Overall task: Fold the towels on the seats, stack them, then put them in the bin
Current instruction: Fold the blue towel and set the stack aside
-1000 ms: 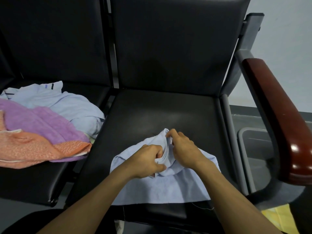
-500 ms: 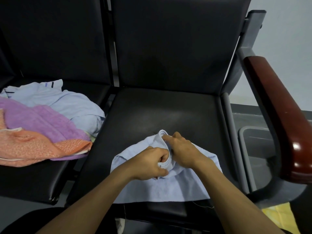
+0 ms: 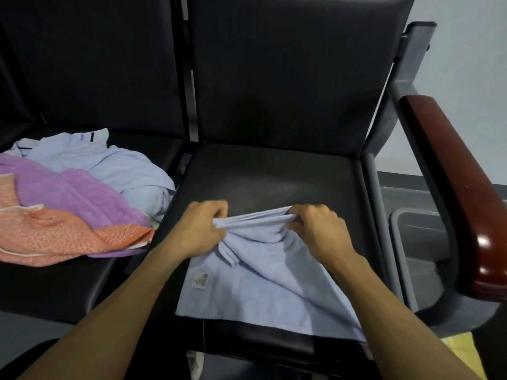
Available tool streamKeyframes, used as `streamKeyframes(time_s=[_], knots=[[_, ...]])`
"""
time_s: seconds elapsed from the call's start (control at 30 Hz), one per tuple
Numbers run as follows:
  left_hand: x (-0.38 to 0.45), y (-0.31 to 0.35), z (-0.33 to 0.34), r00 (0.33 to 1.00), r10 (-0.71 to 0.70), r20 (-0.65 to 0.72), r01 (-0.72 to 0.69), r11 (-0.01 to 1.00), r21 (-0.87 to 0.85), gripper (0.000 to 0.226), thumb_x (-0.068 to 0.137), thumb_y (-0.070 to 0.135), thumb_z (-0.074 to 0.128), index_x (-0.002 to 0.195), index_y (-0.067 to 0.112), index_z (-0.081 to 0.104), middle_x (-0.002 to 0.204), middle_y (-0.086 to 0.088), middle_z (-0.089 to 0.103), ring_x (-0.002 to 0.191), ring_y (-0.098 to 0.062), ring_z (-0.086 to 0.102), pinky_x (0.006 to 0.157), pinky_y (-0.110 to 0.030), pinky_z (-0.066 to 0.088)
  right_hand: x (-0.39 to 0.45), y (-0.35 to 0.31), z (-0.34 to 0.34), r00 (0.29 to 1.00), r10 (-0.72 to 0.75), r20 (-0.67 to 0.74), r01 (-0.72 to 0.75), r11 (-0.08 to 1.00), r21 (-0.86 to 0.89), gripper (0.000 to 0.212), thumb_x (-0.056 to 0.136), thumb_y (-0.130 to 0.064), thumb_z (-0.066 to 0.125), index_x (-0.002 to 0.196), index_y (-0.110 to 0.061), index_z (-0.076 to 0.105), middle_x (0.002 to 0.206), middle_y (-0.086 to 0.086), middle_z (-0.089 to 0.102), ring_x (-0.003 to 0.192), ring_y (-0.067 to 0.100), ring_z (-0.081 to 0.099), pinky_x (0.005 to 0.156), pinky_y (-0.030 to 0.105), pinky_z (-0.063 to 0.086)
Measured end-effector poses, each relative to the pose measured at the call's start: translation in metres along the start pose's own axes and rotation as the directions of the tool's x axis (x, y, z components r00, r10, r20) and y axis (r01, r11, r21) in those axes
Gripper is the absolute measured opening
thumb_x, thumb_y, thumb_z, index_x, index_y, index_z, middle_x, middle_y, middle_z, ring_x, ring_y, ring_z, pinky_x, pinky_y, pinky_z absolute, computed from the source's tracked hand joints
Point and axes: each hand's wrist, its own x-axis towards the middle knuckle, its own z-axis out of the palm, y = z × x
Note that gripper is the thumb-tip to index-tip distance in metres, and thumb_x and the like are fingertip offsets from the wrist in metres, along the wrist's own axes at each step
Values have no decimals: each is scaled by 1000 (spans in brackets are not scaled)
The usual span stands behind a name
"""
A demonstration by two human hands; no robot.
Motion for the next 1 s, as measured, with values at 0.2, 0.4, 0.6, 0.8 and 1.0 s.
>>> streamKeyframes(time_s=[0.2, 0.4, 0.6, 0.8, 1.0], knots=[[9, -8, -10, 946, -51, -321, 16, 994, -111, 23, 79, -3, 64, 75, 17, 52, 65, -3, 58, 62, -21, 59, 57, -45, 54, 6, -9, 1, 988, -145, -56, 155, 955, 251, 16, 88, -33, 75, 89, -18, 80, 109, -7, 69, 93, 14, 65, 80, 34, 53], [13, 0, -6, 933, -76, -351, -8, 973, -232, 15, 88, 3, 67, 87, 17, 70, 78, 8, 68, 70, -5, 63, 62, -21, 54, 6, -14, -11, 960, 118, -256, 48, 826, 562, 11, 75, -13, 86, 72, -15, 76, 74, -10, 68, 64, 8, 63, 58, 16, 48], [13, 25, -2, 913, -72, -402, -65, 946, -317, 13, 96, 14, 61, 98, 10, 73, 93, -5, 69, 84, -16, 65, 74, -30, 53, 0, -9, -24, 920, 248, -303, 26, 733, 680, 22, 77, -5, 82, 92, -17, 69, 77, -2, 66, 64, 4, 59, 59, 19, 51], [-11, 63, -24, 899, -110, -425, -79, 912, -403, 15, 97, 15, 60, 97, 12, 76, 86, -2, 73, 84, -19, 68, 79, -43, 58, -23, -13, -65, 924, 284, -257, -47, 751, 659, 13, 88, -19, 76, 80, -12, 68, 74, -3, 67, 64, 5, 60, 57, 17, 45], [-52, 130, -108, 854, -99, -510, -176, 869, -463, 18, 97, 11, 60, 95, 13, 77, 90, -8, 74, 81, -19, 65, 68, -33, 55, -48, -54, -179, 890, 141, -433, 157, 797, 583, 20, 93, -26, 70, 78, -17, 61, 76, -4, 66, 67, 7, 61, 57, 17, 47]])
